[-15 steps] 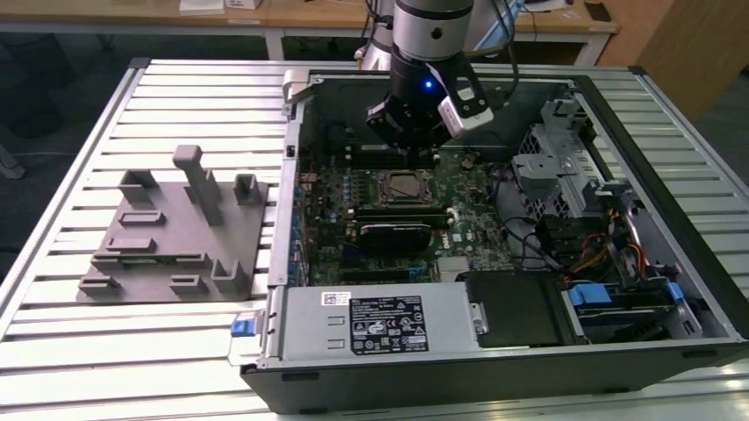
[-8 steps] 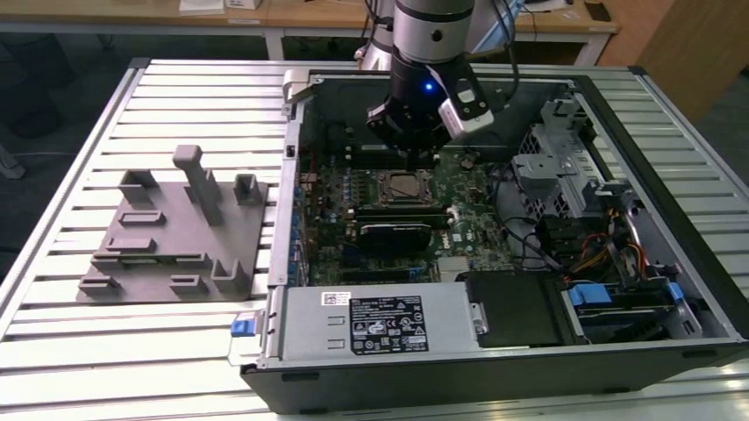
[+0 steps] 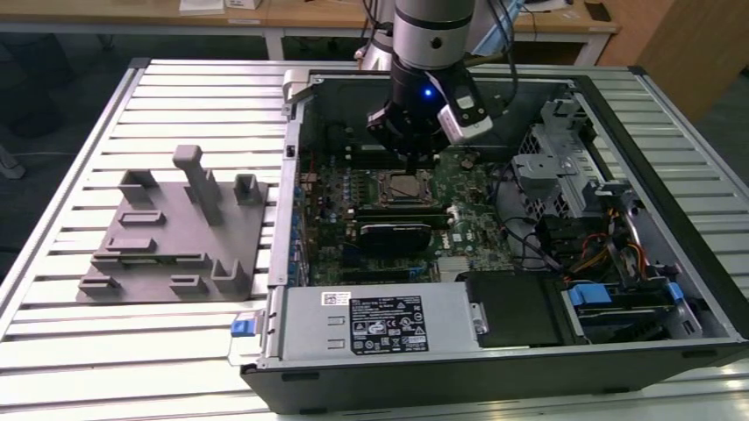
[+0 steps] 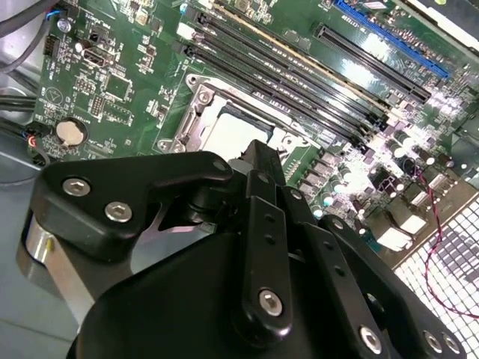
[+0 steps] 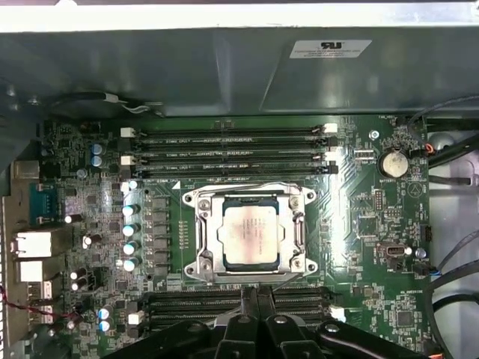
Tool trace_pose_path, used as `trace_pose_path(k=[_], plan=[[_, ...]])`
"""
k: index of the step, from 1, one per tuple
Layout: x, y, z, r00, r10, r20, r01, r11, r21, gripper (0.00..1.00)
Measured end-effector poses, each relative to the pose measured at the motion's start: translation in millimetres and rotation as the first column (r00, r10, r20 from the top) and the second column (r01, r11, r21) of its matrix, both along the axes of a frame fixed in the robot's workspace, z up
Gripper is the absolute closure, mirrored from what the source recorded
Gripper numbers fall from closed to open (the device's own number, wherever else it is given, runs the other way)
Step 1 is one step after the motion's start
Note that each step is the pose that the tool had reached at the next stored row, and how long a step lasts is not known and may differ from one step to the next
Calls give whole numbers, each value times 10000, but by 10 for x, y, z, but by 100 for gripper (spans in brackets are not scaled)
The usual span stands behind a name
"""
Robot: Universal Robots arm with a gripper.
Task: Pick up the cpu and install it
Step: 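Install the second cpu locking lever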
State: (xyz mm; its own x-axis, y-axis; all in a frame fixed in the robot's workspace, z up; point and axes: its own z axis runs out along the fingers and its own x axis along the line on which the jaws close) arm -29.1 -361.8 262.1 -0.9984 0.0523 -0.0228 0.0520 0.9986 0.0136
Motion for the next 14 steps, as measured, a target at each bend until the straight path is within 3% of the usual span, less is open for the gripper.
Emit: trace_pose_path(k=[14], plan=[[0, 0, -117, 10000, 0, 0, 0, 10000, 0, 89]])
